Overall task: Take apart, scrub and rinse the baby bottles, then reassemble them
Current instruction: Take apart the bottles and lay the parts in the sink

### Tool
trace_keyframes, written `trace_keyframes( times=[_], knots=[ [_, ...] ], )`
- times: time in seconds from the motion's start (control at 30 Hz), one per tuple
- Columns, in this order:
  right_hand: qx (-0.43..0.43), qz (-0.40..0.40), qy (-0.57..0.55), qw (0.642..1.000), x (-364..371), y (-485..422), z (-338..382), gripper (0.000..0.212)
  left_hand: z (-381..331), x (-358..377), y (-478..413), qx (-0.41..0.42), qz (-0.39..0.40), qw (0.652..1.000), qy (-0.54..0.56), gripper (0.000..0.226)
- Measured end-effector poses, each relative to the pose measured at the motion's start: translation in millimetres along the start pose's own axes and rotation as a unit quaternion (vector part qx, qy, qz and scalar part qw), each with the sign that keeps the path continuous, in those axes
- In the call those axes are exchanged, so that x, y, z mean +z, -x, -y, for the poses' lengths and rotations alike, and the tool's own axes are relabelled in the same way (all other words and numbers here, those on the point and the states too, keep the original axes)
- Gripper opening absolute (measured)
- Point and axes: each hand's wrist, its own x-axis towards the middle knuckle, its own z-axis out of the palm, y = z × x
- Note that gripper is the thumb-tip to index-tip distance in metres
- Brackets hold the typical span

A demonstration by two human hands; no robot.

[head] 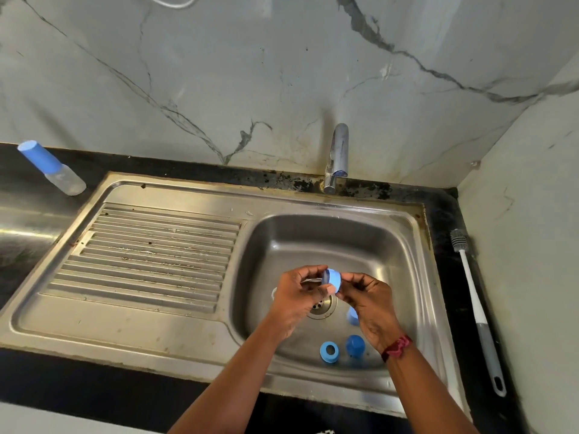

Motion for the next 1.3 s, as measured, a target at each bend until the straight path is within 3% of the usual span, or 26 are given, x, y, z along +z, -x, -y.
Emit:
trace_keyframes(
  times=[0.2,0.37,0.63,0.87,0.97,1.13,1.3],
  knots=[
    [0.025,0.012,0.025,0.999,2,-3,-2,0.018,4,-10,0,-0.011,-0.016,0.999,0.025,0.037],
    [0.085,0.062,-0.005,0.994,5,1,-6,0.021,13,-11,0,0.005,-0.033,0.999,-0.027,0.037],
    [0.126,0.107,0.058,0.985,-5,3,-14,0.021,22,-18,5,0.005,0.010,0.992,-0.125,0.037],
    [0.137,0.152,0.070,0.976,-8,1,-4,0.026,18,-27,-2,-0.010,0.076,0.987,-0.139,0.033],
    [0.128,0.149,0.096,0.976,-12,-6,-1,0.024,17,-30,-8,-0.016,0.049,0.987,-0.151,0.033],
    [0.105,0.076,0.199,0.971,-24,-20,-15,0.029,20,-25,-16,-0.007,-0.002,0.944,-0.331,0.025],
    [0.024,0.043,0.427,0.903,-29,-29,-52,0.029,36,-8,-30,0.005,0.060,0.875,-0.481,0.031]
  ],
)
